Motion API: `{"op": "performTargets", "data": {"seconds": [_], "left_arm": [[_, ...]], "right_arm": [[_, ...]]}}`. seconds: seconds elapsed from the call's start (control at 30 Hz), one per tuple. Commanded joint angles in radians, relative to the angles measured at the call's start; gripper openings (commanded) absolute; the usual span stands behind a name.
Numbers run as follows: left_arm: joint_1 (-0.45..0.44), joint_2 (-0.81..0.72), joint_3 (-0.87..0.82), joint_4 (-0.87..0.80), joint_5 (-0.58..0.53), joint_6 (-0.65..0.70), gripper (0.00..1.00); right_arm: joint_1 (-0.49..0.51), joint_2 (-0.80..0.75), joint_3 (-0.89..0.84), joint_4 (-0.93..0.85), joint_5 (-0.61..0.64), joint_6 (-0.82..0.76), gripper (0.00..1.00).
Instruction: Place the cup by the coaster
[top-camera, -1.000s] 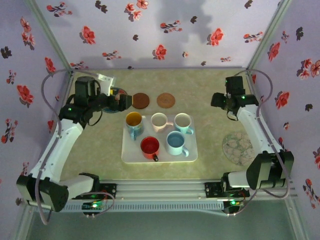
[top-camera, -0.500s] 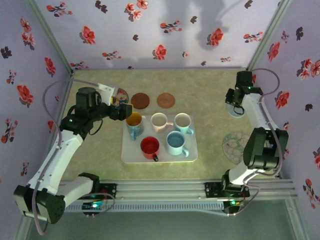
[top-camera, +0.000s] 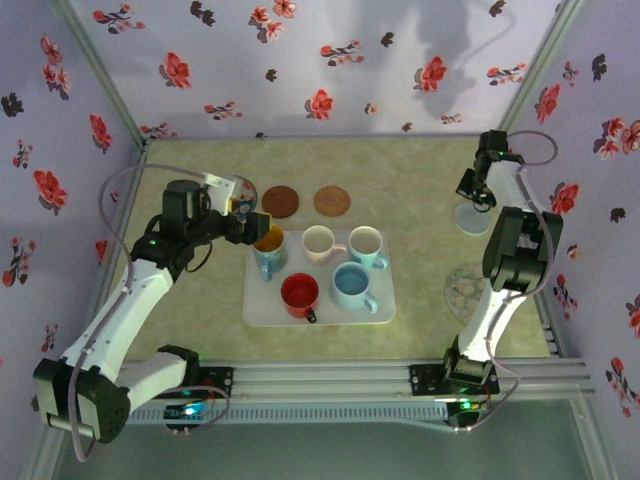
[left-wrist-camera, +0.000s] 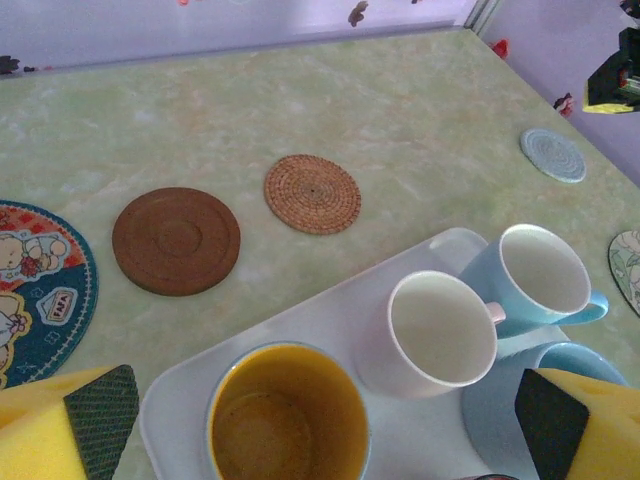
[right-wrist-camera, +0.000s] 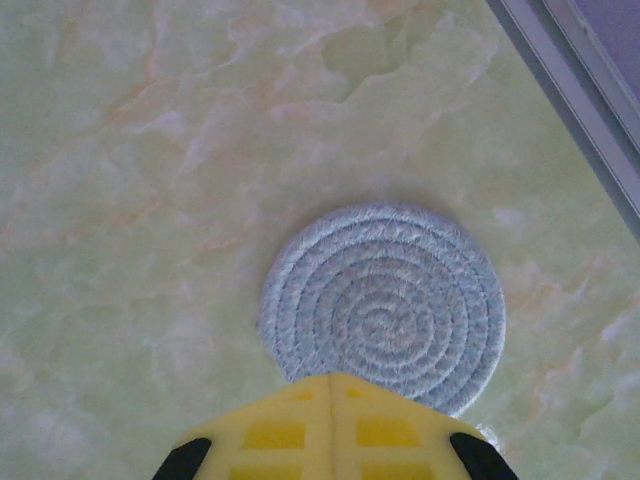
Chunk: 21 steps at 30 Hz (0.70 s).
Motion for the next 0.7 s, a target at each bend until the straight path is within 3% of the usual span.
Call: {"op": "performTargets", "data": {"seconds": [0.0, 0.43, 0.67], "left_arm": [[-0.010, 0.020, -0.008, 0.044, -0.008, -0.020, 1.00], [-0.015, 0.114, 0.038, 0.058, -0.007, -0.022, 1.00], [-0.017, 0.120, 0.035, 0.067, -0.019, -0.031, 1.00]], "right_arm": [[-0.014, 0.069, 0.055, -0.062, 0.027, 0.020, 0.00], [-0.015, 0.226, 0.105, -0.059, 0.107, -0.035, 0.00], [-0.015, 0.270, 0.109, -0.057, 0.052, -0.042, 0.00]]}}
